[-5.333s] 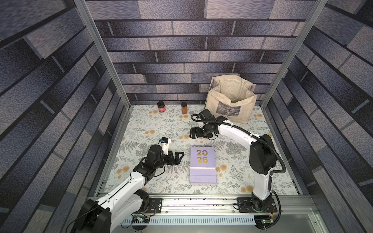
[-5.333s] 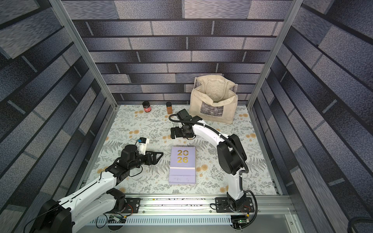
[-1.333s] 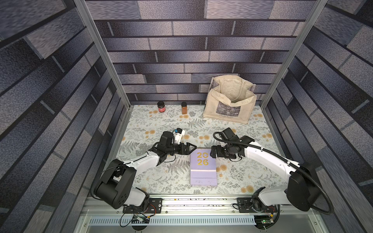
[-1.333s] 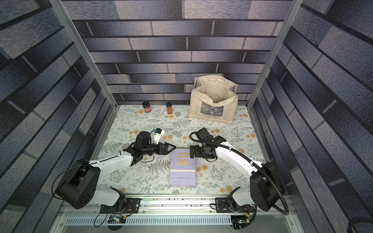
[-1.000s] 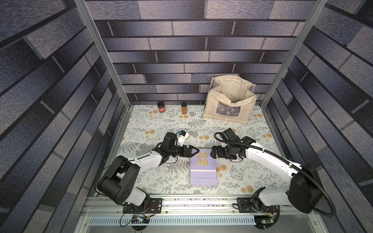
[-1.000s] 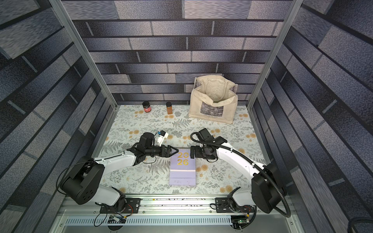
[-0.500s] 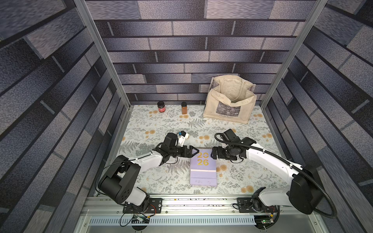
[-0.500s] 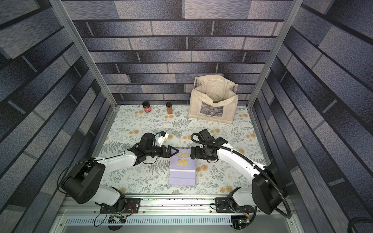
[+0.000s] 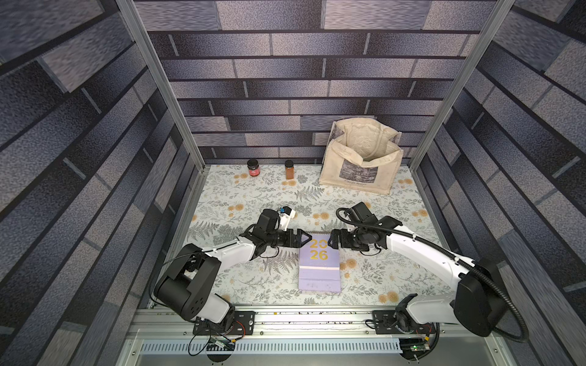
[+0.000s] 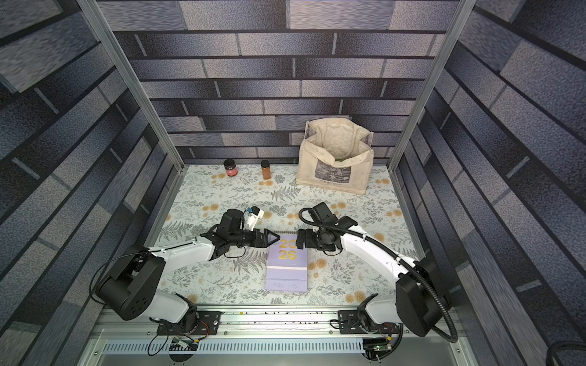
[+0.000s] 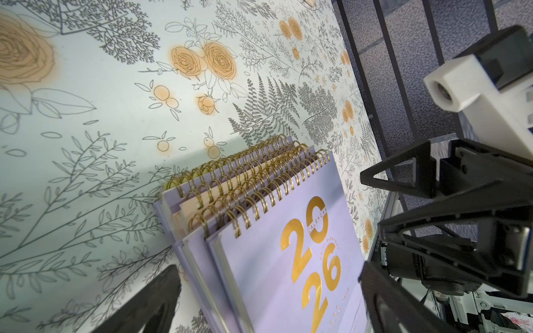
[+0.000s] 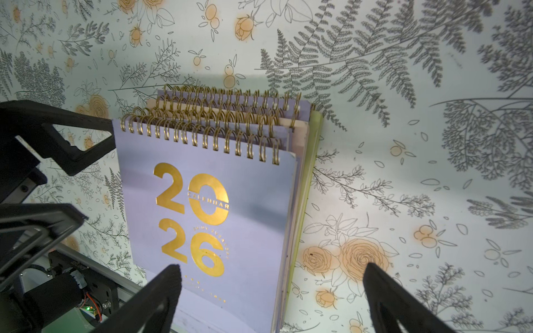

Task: Stack the calendars
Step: Adjust the calendar at the calendar.

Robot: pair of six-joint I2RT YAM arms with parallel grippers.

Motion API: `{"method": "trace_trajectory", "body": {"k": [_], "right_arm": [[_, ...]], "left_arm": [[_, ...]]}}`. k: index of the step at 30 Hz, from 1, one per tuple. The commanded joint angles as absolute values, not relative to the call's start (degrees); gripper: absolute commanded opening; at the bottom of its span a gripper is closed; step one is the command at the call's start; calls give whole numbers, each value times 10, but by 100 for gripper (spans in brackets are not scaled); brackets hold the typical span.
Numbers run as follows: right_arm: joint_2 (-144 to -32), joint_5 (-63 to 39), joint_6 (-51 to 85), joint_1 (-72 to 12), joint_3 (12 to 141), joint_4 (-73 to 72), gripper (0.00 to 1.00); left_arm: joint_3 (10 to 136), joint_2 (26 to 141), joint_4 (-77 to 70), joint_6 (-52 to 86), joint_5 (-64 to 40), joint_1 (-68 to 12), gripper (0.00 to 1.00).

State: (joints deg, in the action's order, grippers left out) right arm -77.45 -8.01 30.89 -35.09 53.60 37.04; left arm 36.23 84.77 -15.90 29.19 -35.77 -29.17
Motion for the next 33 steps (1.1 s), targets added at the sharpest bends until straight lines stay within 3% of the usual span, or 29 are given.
{"method": "trace_trajectory", "body": {"k": [1, 33], "right_arm": [[-774, -83, 316, -347, 530, 367, 100], [-818, -102, 317, -364, 555, 341, 99]], "left_arm": [[379, 856, -167, 290, -365, -293, 100], [390, 870, -177, 298, -357, -306, 100]]}}
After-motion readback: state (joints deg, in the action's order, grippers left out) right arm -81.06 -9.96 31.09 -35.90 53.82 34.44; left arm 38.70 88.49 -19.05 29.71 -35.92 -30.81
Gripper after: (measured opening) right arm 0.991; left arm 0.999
